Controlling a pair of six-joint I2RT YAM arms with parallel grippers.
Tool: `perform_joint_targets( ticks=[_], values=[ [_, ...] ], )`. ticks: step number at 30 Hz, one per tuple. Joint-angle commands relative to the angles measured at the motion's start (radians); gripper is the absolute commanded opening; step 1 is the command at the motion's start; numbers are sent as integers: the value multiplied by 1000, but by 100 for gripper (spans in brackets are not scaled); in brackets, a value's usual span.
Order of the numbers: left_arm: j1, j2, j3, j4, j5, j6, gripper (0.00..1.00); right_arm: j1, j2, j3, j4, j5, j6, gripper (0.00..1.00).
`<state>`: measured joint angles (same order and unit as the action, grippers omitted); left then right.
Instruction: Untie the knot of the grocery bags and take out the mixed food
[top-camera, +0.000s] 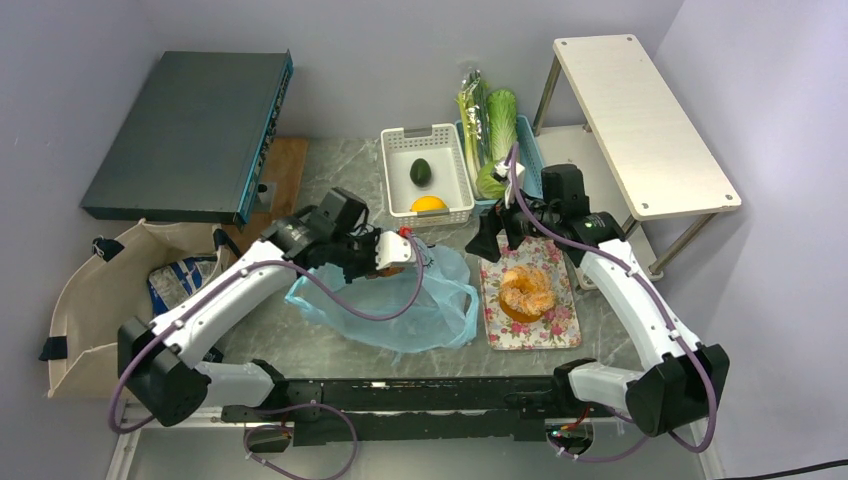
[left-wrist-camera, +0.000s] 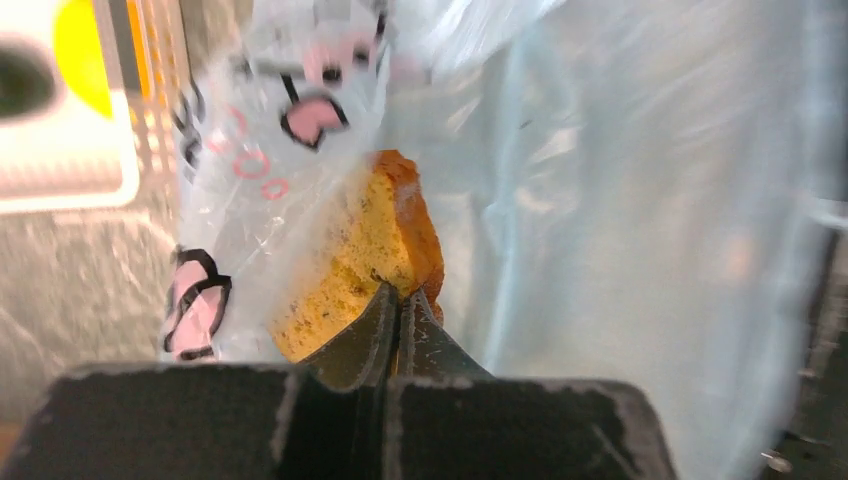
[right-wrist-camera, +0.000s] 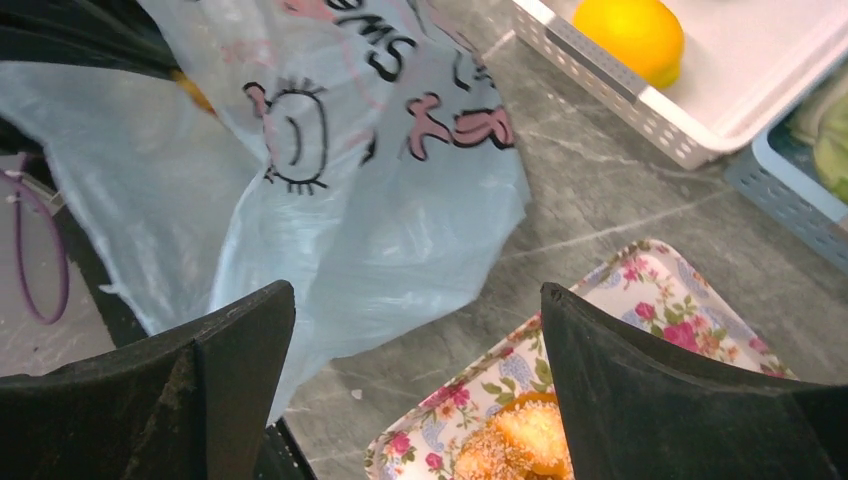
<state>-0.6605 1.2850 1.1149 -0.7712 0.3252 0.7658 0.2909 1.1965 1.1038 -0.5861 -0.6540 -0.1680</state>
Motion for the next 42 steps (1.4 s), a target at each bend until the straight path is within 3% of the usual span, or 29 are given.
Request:
perform_joint_targets(
  ticks=[1,8,16,19,25,27,33,36,42],
  values=[
    [0,-47,209,-320,381,34,0,36,-56,74,9,-135,-93,95],
    [0,3,491,-459,607,-62,0,311,-152,47,66,-48,-334,100],
    [3,48,593,-360,773,-253,0,465,-155,25,305,57,-365,96],
    [36,43,582,-321,816,-308,0,515,-157,39,306,66,-385,73],
    [82,28,573,-271,791,-336,0,572,-247,-17,302,128,-400,7],
    [83,10,553,-222,732,-379,19,572,-249,-8,280,170,-358,0],
    [88,-47,485,-123,584,-403,75,548,-262,33,172,258,-279,0],
    [94,-104,422,-31,581,-387,84,523,-270,54,133,223,-213,0],
    [48,-247,241,139,488,-182,96,497,-248,94,127,94,-110,0]
  ],
)
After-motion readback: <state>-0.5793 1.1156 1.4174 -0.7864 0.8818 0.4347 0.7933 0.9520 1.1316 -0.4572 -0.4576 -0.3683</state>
